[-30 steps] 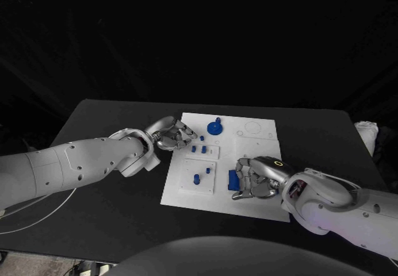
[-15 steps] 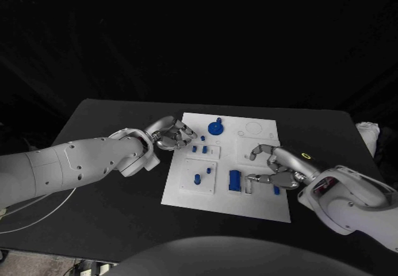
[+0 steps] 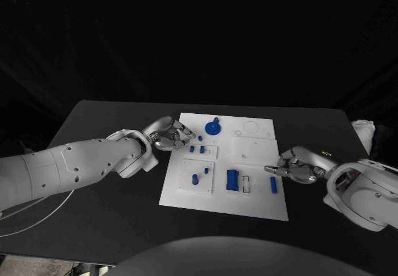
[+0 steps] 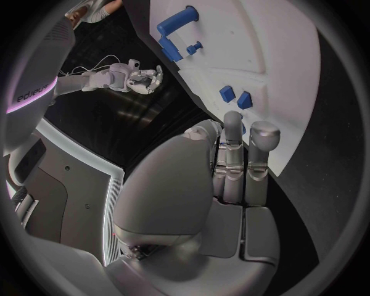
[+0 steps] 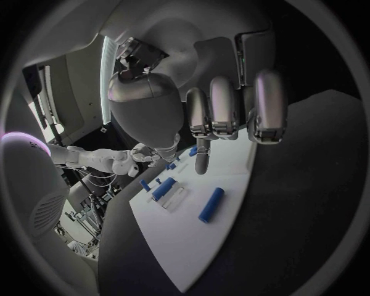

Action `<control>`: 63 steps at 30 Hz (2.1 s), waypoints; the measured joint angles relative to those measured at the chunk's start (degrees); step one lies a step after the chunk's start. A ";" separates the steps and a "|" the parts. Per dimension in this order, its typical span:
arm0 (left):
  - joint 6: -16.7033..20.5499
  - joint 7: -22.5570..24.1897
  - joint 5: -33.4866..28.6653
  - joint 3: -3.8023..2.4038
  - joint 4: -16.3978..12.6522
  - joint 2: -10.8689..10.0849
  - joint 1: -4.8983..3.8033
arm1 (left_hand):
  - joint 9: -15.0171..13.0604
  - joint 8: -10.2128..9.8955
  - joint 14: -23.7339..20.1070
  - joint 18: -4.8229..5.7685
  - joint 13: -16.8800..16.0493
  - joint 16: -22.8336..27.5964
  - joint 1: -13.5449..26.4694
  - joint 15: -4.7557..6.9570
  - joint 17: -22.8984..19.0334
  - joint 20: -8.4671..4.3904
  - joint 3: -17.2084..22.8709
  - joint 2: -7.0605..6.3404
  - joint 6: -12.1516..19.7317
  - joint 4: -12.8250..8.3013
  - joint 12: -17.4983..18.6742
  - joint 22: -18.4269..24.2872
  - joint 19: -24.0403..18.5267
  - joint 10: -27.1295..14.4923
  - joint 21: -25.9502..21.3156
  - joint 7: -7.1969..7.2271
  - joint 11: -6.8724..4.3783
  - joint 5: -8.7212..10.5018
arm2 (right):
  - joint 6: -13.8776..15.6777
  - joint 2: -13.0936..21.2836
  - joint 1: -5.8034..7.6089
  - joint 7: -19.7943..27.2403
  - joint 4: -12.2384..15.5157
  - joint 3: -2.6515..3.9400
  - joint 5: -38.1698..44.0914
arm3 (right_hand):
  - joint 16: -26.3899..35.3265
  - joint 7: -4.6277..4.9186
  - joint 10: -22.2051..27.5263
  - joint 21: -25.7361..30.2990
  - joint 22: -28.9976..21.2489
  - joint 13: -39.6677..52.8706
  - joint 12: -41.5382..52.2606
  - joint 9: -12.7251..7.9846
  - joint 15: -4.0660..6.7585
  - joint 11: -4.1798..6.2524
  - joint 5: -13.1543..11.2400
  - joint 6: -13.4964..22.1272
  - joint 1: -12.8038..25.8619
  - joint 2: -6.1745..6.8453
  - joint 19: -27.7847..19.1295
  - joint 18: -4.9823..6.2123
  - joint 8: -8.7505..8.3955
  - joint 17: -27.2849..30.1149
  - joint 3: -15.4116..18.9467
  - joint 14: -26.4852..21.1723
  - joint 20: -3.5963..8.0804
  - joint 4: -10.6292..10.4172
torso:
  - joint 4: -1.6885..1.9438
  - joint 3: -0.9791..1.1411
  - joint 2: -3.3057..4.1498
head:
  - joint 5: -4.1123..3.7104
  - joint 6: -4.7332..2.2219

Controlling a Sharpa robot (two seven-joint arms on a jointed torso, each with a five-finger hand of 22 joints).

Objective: Assemble the parts on the task board

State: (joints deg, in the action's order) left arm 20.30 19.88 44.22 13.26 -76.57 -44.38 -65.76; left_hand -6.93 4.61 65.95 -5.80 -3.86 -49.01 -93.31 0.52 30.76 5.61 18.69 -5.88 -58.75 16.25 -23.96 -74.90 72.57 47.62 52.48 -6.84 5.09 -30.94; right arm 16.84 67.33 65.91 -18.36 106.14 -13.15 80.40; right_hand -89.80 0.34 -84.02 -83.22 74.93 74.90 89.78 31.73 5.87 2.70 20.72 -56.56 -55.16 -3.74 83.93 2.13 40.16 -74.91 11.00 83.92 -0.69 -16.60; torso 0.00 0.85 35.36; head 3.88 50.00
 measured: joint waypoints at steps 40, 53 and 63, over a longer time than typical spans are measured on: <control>0.01 -0.01 -0.15 0.00 0.20 0.45 0.02 | -0.04 0.23 0.00 0.00 0.00 0.00 0.00 0.00 -0.04 0.00 0.15 0.00 0.00 -0.15 -0.22 0.00 0.00 0.40 0.00 0.00 0.01 0.00 | -22.39 -8.03 5.20 -19.17 -4.40 0.03 -8.05 | 0.00 -0.15 0.09 4.75 -0.02 0.03 0.00 5.03 1.01 1.09 -0.80 -0.95 -2.56 -0.54 -0.01 0.00 -5.62 -0.03 0.70 0.21 0.80 0.57 | 0.05 -0.01 0.03 | -0.59 0.01; 0.05 0.07 -0.16 0.00 0.07 0.21 0.02 | -0.04 0.23 0.00 -0.01 0.00 0.00 0.00 0.00 -0.04 0.00 0.15 0.00 0.00 -0.15 -0.22 0.00 0.00 0.40 -0.01 0.00 0.01 -0.22 | -23.04 -9.38 3.99 -19.33 -6.02 0.00 -8.84 | 0.00 0.13 0.10 8.57 -0.03 0.03 0.00 4.97 0.79 0.66 1.18 -0.68 -7.96 -0.64 -0.24 0.92 -11.71 -0.02 -2.56 -0.01 0.58 4.11 | 0.05 0.00 -0.02 | -0.36 0.01; 0.07 0.07 -0.17 0.00 0.02 0.25 0.02 | -0.08 0.23 0.00 0.00 0.00 0.00 0.00 0.00 -0.04 0.00 0.15 0.00 0.00 -0.15 -0.23 0.00 0.00 0.40 -0.01 0.00 0.01 -0.22 | -23.31 -10.14 3.81 -19.33 -7.12 0.28 -10.18 | 0.33 1.32 0.06 10.78 -0.03 0.02 0.00 4.20 -0.07 -0.18 11.29 -1.40 -9.89 0.64 -0.85 0.92 -15.47 -0.02 -7.15 0.01 0.37 4.68 | 0.04 0.00 -0.02 | -0.36 0.01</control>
State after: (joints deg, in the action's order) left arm 20.37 19.95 44.05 13.26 -76.55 -44.13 -65.73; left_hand -7.02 4.84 65.95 -5.80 -3.86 -49.02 -93.31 0.52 30.72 5.61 18.84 -5.88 -58.75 16.10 -24.19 -74.90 72.57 48.02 52.48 -6.84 5.10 -31.16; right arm -6.46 57.19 69.72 -37.70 99.02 -12.88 70.22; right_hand -89.48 1.67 -83.97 -72.44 74.90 74.93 89.78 35.93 5.80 2.51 32.00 -57.96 -65.05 -3.10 83.08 3.05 24.69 -74.93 3.86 83.94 -0.32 -11.92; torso 0.04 0.85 35.35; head 3.52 50.00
